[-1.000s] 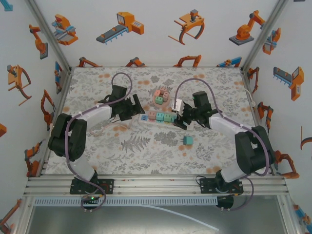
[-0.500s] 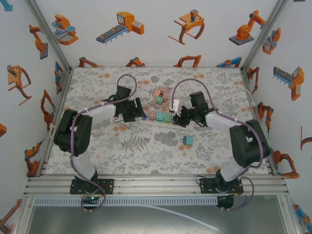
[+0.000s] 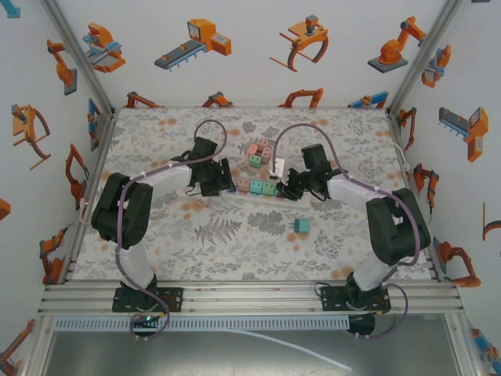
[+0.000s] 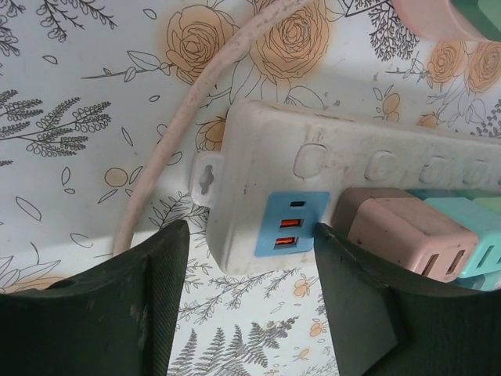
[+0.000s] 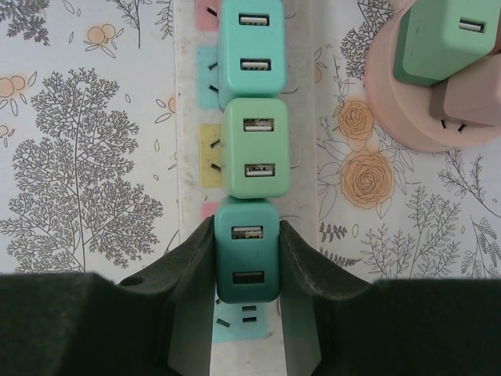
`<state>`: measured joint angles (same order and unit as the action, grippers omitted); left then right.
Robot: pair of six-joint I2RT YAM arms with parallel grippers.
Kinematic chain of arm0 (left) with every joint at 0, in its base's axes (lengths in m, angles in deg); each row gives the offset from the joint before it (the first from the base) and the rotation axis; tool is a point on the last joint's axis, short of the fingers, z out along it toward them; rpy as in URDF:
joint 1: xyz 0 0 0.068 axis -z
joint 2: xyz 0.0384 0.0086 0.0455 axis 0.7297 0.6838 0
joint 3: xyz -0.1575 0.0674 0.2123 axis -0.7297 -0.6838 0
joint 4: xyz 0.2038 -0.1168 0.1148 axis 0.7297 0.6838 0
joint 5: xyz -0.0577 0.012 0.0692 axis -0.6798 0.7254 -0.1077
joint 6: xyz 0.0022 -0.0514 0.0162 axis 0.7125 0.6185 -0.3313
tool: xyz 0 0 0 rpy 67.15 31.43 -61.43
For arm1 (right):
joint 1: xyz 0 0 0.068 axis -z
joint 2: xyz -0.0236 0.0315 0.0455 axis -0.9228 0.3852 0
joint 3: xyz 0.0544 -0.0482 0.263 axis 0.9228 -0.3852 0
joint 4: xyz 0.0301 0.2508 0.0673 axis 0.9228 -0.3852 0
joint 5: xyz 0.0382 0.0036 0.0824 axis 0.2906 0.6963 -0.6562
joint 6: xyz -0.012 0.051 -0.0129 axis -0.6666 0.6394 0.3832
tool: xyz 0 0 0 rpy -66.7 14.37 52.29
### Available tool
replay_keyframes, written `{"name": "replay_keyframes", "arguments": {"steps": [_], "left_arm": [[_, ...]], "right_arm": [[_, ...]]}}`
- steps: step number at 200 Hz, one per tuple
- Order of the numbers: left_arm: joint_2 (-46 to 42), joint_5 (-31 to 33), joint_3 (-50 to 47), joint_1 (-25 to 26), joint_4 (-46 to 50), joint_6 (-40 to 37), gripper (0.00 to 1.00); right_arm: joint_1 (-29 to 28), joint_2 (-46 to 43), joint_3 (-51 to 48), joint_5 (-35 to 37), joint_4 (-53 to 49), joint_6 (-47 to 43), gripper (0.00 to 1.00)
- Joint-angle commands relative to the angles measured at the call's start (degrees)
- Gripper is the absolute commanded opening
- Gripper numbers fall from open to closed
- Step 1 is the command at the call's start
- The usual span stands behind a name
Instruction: Pull the plug off the socket
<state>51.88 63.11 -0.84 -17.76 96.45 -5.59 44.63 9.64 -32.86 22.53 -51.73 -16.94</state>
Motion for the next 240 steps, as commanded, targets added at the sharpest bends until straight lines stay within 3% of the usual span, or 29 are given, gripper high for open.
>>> {"name": "replay_keyframes", "arguments": {"steps": [1,82,193,240], "left_arm": [[2.5,4.2,-0.3,0.4,5.2,1.3,0.60],[3.0,9.6,-0.2,1.5,8.2,3.7,0.59],[3.0,10.6,-0.5,1.7,8.5,4.3,0.60],[-0.3,9.7,-0.2,1.8,8.5,3.9,0.62]], "right_arm": [[-1.2,-0.7,0.4,-2.6,1.0,-1.2,0.23],[-1.2,-4.9,0.6,-4.8,3.4,-0.7,0.18],[-1.2,-9.0,-1.9,-5.9,7.5,2.0,0.15],[-1.2,-13.0,-5.0,-6.7,18.0,14.7,0.15]]}}
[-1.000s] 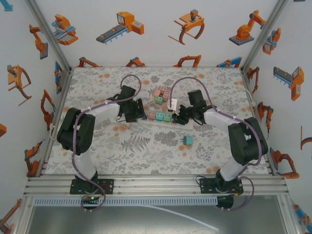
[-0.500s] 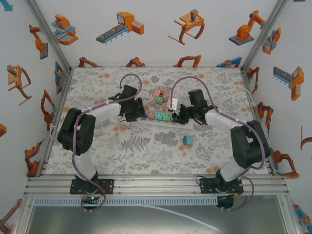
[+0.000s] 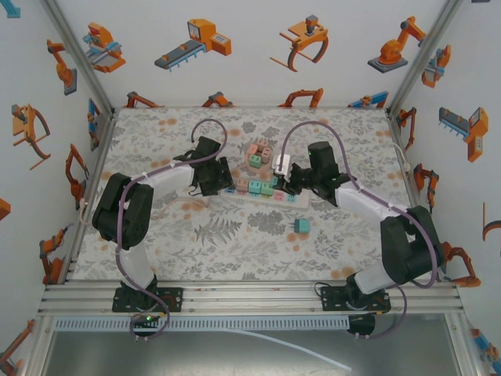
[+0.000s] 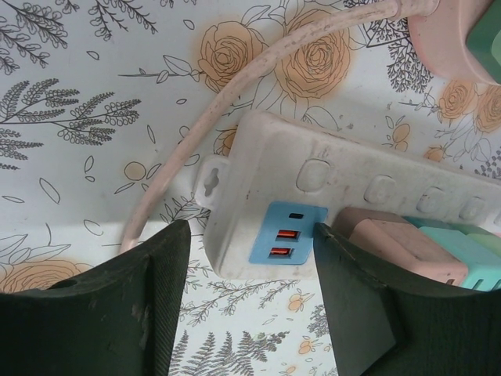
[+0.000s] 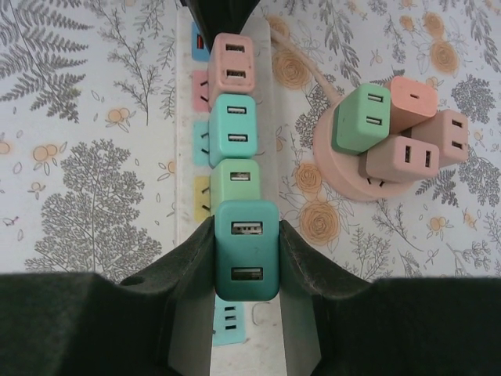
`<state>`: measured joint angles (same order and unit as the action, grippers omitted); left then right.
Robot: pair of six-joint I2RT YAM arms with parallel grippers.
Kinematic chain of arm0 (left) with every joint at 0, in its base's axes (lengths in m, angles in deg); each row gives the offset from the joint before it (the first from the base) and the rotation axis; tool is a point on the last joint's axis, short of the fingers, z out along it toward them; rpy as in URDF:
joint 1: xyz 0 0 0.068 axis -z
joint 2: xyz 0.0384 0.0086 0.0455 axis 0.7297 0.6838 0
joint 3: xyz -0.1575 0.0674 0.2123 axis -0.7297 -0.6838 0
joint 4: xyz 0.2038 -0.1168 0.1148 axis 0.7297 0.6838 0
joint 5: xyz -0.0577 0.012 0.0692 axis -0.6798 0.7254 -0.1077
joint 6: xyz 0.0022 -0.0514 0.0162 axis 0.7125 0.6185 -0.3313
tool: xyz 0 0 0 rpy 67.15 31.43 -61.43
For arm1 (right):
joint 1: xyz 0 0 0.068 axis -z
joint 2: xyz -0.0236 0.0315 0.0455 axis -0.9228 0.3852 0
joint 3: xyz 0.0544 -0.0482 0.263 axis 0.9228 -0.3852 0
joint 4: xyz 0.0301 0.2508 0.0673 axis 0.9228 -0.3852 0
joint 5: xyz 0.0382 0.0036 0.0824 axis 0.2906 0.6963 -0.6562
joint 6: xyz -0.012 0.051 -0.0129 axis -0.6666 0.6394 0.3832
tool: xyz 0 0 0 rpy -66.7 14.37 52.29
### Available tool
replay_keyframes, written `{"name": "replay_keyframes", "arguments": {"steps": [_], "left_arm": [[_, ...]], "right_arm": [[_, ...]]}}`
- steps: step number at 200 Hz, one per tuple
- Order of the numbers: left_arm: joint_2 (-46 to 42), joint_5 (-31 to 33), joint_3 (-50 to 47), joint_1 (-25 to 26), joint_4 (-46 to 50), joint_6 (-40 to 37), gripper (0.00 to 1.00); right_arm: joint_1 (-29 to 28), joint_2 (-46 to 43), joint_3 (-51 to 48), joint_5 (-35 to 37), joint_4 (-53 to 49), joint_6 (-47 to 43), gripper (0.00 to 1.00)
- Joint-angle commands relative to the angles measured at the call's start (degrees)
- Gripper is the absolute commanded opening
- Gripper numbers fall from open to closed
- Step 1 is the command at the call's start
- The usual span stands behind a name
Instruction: Pull the plug off the socket
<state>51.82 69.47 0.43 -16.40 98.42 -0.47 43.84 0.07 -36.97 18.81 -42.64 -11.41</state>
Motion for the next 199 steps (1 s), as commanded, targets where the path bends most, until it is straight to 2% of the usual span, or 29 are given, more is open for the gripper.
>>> {"name": "replay_keyframes", "arguments": {"steps": [1,19,39,56,74,101,121,150,175,199], "left_arm": [[-0.2,3.4,-1.4,0.4,6.6,-1.2,0.62],[-2.6,3.0,-0.8,0.3,6.7,-1.8,0.65],[-5.4,3.0,-0.2,0.4,6.9,-2.4,0.67],[-8.1,2.2,0.0,0.4,6.6,-3.2,0.69],[-11.5,0.8,-0.1,0.4,6.1,-4.5,0.71],[-18.0,-1.8,-1.8,0.5,3.4,-7.4,0.71],[-23.9,-6.5,-4.7,0.4,-0.5,-10.9,0.74],[-32.5,-16.4,-8.7,0.5,-4.1,-19.2,0.81],[-39.6,-26.4,-11.6,0.6,-3.7,-28.8,0.85],[-46.0,-32.2,-14.6,1.5,-2.6,-37.9,0.88]], "right_arm": [[-0.4,-3.5,-0.9,-3.0,9.2,9.7,0.15],[-0.4,-5.1,-1.8,-1.8,14.7,20.6,0.14],[-0.4,-7.1,-3.5,2.5,22.2,35.1,0.02],[-0.4,-9.0,-5.1,8.0,26.7,47.3,0.03],[-0.4,-12.0,-6.9,11.9,28.8,55.6,0.03],[-0.4,-17.7,-9.4,21.3,27.9,69.0,0.03],[-0.4,-21.9,-11.0,25.9,24.9,74.7,0.03],[-0.4,-27.4,-13.9,28.2,20.5,80.7,0.02],[-0.4,-30.7,-15.3,25.4,13.7,81.5,0.01],[-0.4,-32.7,-18.3,21.3,11.4,81.9,0.02]]}}
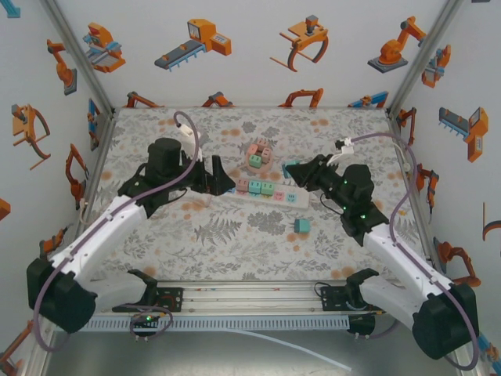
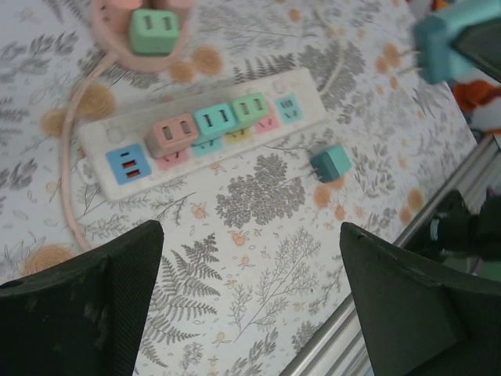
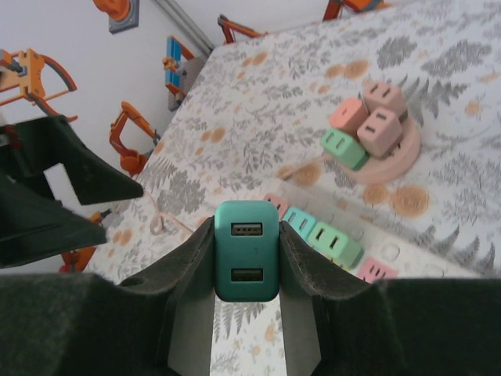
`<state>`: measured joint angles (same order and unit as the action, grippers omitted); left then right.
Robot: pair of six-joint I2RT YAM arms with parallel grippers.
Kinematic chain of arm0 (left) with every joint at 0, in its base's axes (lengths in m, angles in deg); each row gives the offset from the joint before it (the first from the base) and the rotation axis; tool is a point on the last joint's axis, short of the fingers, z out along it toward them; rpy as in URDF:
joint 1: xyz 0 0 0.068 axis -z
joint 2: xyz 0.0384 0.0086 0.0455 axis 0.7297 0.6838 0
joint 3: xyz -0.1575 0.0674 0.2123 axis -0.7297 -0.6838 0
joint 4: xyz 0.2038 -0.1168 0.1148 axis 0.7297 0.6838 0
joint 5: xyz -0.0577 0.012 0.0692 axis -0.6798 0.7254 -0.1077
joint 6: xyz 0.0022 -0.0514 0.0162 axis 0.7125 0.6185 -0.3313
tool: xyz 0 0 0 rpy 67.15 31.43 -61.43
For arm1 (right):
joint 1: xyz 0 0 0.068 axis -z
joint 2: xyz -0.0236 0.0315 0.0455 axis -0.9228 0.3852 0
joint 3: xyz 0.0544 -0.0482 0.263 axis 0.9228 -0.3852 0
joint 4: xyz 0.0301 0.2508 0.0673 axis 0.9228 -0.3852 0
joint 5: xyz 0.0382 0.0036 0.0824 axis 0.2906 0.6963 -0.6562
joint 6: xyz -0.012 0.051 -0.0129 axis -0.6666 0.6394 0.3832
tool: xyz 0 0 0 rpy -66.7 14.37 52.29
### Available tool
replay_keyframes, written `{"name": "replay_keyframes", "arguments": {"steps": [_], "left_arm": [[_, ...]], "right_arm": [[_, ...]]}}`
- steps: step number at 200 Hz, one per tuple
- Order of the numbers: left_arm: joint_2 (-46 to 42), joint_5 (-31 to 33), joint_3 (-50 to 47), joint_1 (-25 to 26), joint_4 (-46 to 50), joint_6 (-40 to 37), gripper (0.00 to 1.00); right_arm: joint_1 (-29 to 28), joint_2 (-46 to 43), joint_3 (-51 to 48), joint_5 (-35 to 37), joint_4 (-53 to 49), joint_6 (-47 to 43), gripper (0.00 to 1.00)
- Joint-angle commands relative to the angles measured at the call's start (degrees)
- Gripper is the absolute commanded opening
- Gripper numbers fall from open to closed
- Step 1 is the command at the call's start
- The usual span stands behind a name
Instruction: Pull the plug off the socket
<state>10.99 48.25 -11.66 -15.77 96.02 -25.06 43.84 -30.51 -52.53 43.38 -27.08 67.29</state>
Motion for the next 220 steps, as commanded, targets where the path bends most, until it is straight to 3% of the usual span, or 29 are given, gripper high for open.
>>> {"name": "replay_keyframes", "arguments": {"steps": [1,36,75,177,220], "left_arm": [[-5.4,-11.4,-2.6,0.9,-0.1,-13.7,0.88],[-11.8,-22.3,-6.4,2.6,2.8,-28.0,0.94],[-13.6,-25.3,-7.1,5.1,8.5,-39.2,1.00],[-11.3,-23.9,-8.5,8.0,9.4,-43.8,0.97],[-11.5,-23.4,-8.9,8.1,9.4,-44.4,0.97]], "right_arm": [[-0.4,-2.2,-2.8,-3.4,-4.1,3.3,0.02],[-0.5,-2.7,-7.2,-6.4,-4.2,4.5,0.02],[-0.8,2.3,-8.7,-7.6,-6.5,4.7,0.02],[-6.9,22.3,-3.4,-3.5,-7.9,0.9,0.09],[-7.9,25.8,-2.7,-1.7,-8.5,0.0,0.21]]}}
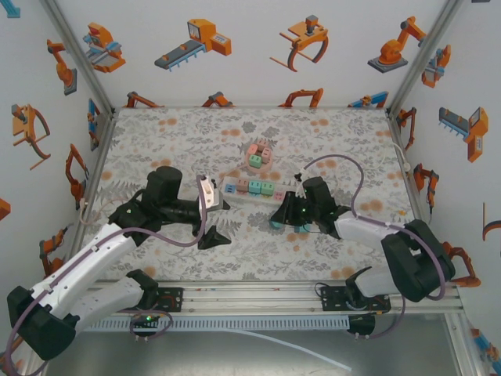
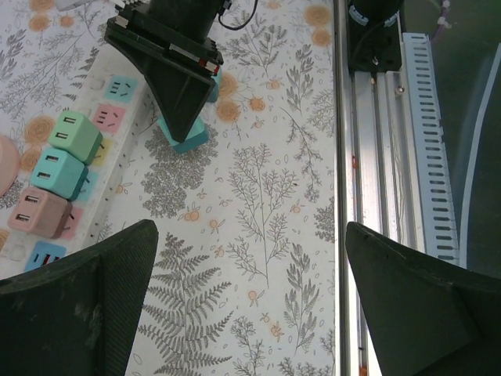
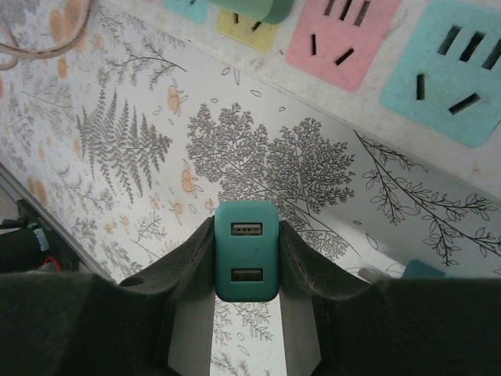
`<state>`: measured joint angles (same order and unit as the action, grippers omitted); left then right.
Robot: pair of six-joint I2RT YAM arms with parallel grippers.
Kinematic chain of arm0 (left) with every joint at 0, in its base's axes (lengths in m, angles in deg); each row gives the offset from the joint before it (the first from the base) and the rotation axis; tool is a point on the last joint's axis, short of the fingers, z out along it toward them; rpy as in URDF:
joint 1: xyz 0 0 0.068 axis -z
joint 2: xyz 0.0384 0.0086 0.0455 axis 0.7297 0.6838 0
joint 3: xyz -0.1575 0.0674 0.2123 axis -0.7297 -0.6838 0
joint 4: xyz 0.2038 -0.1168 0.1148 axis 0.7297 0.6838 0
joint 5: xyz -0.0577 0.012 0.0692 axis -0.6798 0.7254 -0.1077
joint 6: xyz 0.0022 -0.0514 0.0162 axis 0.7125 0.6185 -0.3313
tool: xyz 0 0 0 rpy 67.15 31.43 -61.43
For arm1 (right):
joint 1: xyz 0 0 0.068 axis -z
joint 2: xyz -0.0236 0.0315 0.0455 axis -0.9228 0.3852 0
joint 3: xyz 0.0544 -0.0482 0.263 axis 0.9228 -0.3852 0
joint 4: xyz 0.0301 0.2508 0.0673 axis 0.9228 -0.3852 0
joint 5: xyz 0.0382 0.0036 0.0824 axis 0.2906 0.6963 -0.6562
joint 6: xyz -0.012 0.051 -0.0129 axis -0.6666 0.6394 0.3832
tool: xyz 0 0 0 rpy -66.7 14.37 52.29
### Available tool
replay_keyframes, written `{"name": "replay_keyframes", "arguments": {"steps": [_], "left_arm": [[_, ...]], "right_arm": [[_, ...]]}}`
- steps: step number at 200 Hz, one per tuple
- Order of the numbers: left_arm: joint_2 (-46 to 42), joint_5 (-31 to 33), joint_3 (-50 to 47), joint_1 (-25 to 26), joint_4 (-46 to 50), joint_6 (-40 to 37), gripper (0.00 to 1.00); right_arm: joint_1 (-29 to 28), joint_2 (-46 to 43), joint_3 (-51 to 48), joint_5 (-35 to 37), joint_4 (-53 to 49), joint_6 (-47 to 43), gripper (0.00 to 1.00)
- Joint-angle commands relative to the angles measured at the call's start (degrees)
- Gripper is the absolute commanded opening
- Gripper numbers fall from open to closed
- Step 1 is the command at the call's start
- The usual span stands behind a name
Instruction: Pull the plug off the socket
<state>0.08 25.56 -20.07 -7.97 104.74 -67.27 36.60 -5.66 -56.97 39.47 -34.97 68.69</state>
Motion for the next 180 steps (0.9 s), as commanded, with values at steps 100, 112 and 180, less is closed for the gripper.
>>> {"name": "replay_keyframes", "arguments": {"steps": [100,112,180], "left_arm": [[-0.2,1.0,-0.9,0.5,0.2,-2.6,0.97],[-0.5,1.2,-1.1,0.4,-0.1,-2.4,0.97],[-0.3,8.9,-1.0,0.5,-2.1,0.8,0.97]], "right_arm": [[-1.2,-2.5,1.9,10.8,-6.9,-3.9,0.47],[-1.2,-3.3,2.0,11.0,-7.1,-4.2,0.48],[-1.2,-11.0,8.0,13.6,-14.5,-8.4,0.48]]}}
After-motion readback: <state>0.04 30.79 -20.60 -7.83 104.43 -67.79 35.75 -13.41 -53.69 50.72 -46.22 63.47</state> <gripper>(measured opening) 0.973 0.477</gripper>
